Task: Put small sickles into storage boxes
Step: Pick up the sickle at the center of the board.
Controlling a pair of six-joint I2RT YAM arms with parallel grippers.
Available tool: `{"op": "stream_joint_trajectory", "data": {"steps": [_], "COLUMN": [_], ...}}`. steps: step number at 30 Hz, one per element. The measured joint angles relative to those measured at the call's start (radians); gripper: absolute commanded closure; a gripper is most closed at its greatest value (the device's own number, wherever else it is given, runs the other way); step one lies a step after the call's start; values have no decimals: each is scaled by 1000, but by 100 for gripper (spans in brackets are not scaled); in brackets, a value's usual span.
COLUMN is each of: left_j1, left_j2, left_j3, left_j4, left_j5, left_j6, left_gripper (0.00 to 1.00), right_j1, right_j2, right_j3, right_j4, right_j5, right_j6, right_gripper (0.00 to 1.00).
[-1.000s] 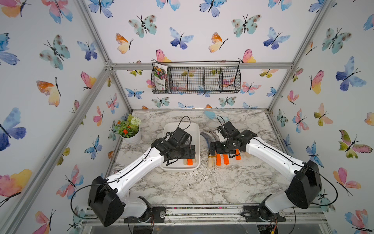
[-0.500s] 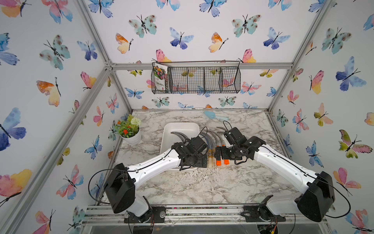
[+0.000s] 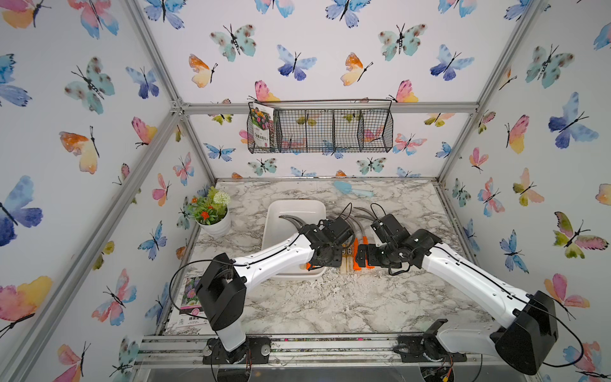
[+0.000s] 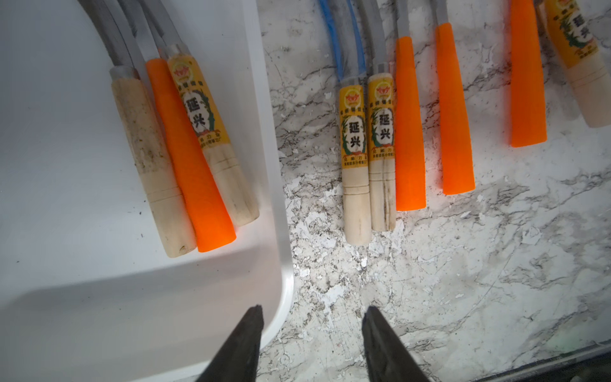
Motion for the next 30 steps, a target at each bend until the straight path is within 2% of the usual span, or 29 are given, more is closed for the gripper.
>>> {"op": "stream_joint_trajectory", "data": {"steps": [18,30], "left_j1": [0,11], "left_j2": [215,352], "left_j3": [168,196], "left_j4": [-23,11], "left_j5": [26,91], "left_j6": [66,92], "left_gripper": [54,57], "right_j1": [0,0], "right_j2": [-167,-239], "right_j3": [-101,-110], "right_j4": [-2,-26], "right_j5": [42,84], "right_j6": [90,130], "right_gripper": [2,2]}}
